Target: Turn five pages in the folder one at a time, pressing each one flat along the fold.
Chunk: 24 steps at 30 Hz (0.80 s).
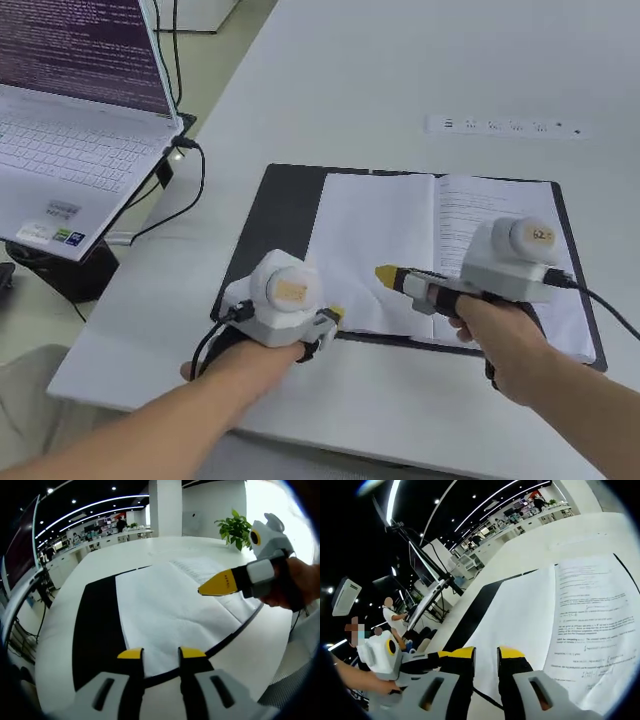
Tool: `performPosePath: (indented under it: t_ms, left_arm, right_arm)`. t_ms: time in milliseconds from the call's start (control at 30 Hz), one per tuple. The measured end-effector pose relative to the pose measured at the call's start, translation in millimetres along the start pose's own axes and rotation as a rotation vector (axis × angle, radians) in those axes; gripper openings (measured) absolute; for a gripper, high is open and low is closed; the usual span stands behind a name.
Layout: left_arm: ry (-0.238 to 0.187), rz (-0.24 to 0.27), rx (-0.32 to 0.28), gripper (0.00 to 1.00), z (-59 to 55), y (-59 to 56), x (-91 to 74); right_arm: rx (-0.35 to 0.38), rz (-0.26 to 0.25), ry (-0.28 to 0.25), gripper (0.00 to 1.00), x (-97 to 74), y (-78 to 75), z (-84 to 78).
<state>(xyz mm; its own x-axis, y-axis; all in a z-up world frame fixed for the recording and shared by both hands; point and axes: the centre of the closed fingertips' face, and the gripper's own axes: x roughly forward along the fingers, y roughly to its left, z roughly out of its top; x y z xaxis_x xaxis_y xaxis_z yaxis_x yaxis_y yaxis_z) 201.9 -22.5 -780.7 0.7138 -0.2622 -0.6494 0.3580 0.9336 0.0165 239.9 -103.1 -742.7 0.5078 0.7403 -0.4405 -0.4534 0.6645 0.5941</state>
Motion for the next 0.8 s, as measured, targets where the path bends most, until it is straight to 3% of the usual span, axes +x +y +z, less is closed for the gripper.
performPosePath:
  t_ms: [133,200,267,333,667,800]
  left_arm:
    - [0.033,0.019,0.013,0.23,-16.0,1.7,1.4]
    - [-0.035,0.028,-0.05,0.23,-11.1,4.4,-2.7]
    - [-0.046,0.029,-0.016,0.23,-12.3,3.8,-1.7]
    - [-0.051,0.032,-0.031,0.23,-11.4,3.5,-2.0]
    - [-0.058,0.032,-0.031,0.23,-11.1,3.6,-0.7]
    - [-0.057,0.033,-0.036,0.23,-11.4,3.7,-0.4]
  right_arm:
    - [-0.036,-0.016,-0.005,0.1,1.8,-14.9,3.5]
    - [-0.045,-0.025,-0.001,0.07,3.8,-23.5,5.1]
    - [-0.035,-0.026,0.001,0.07,6.8,-31.0,8.0]
    - [-0.038,-0.032,-0.004,0.04,8.7,-35.2,13.1]
    - [0.072,-0.046,-0.026,0.0,18.5,-49.7,37.8]
    - [0.148,-0.064,-0.037,0.0,27.7,-72.2,46.0]
